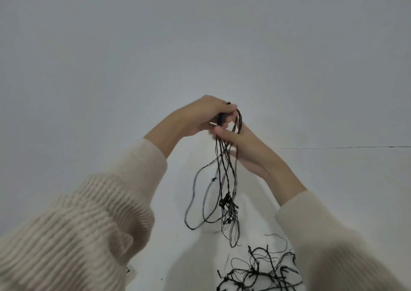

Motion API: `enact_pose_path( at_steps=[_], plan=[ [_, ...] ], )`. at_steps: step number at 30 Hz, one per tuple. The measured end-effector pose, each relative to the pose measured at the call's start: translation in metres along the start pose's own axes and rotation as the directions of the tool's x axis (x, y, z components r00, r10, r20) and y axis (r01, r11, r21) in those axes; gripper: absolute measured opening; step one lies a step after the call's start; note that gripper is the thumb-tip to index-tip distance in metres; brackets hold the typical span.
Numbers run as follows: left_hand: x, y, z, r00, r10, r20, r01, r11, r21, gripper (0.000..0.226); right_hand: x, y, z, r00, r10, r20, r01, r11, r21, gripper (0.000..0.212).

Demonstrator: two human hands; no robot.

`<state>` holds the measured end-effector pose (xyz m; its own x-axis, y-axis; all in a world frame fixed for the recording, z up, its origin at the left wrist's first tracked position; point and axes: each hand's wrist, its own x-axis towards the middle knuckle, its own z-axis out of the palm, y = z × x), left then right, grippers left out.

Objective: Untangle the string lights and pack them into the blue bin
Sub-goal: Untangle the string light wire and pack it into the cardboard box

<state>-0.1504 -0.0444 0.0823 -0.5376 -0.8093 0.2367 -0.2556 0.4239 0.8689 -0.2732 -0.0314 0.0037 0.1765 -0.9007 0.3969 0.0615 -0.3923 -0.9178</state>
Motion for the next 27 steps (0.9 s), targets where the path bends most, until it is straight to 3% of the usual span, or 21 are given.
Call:
enact_pose_path(
  at_steps=[2, 5, 8, 10, 12, 15, 16, 18, 20, 22, 24, 27],
  plan=[
    [0.003, 0.002, -0.003, 0.996, 0.026, -0.088, -0.038, 0.991, -0.129, 0.021, 0.001, 0.014, 0.008, 0.998, 0.061, 0.022, -0.063, 0.993, 0.099, 0.054],
    [0.001, 0.000, -0.021, 0.976, 0.010, -0.219, -0.088, 0.934, -0.347, 0.024, -0.011, 0.035, 0.008, 0.987, 0.149, 0.059, -0.151, 0.988, 0.027, 0.023],
    [-0.009, -0.020, -0.033, 0.965, -0.034, -0.258, -0.094, 0.878, -0.469, 0.025, -0.020, 0.047, -0.002, 0.984, 0.177, 0.034, -0.174, 0.981, -0.081, 0.022],
    [-0.021, -0.042, -0.032, 0.959, -0.076, -0.274, -0.094, 0.824, -0.558, 0.026, -0.021, 0.050, -0.009, 0.983, 0.182, -0.007, -0.178, 0.949, -0.260, 0.024],
    [-0.037, -0.068, -0.027, 0.945, -0.147, -0.293, -0.108, 0.703, -0.702, 0.027, -0.018, 0.058, -0.017, 0.987, 0.130, -0.089, -0.158, 0.824, -0.544, 0.024],
    [-0.071, -0.124, -0.011, 0.891, -0.368, -0.267, -0.084, 0.444, -0.892, 0.025, -0.012, 0.074, -0.032, 0.986, -0.035, -0.166, -0.132, 0.456, -0.880, 0.023],
    [-0.082, -0.145, -0.001, 0.871, -0.439, -0.220, -0.040, 0.382, -0.923, 0.023, -0.012, 0.079, -0.034, 0.982, -0.073, -0.176, -0.131, 0.417, -0.899, 0.023],
    [-0.098, -0.183, 0.023, 0.821, -0.565, -0.083, 0.132, 0.330, -0.935, 0.016, -0.014, 0.087, -0.034, 0.984, -0.101, -0.149, -0.088, 0.452, -0.887, 0.023],
    [-0.105, -0.206, 0.044, 0.728, -0.679, -0.094, 0.293, 0.432, -0.853, 0.023, -0.016, 0.092, -0.028, 0.995, -0.081, -0.052, -0.005, 0.496, -0.869, 0.024],
    [-0.102, -0.214, 0.057, 0.667, -0.655, -0.355, 0.306, 0.675, -0.671, 0.038, -0.018, 0.093, -0.020, 0.998, -0.023, 0.066, 0.068, 0.495, -0.866, 0.028],
    [-0.096, -0.198, 0.063, 0.710, -0.479, -0.516, 0.206, 0.842, -0.498, 0.048, -0.019, 0.095, -0.013, 0.984, 0.016, 0.176, 0.145, 0.497, -0.856, 0.027],
    [-0.083, -0.175, 0.077, 0.851, -0.246, -0.464, 0.086, 0.937, -0.338, 0.073, -0.022, 0.097, 0.002, 0.945, 0.007, 0.326, 0.277, 0.510, -0.815, 0.032]
  ],
)
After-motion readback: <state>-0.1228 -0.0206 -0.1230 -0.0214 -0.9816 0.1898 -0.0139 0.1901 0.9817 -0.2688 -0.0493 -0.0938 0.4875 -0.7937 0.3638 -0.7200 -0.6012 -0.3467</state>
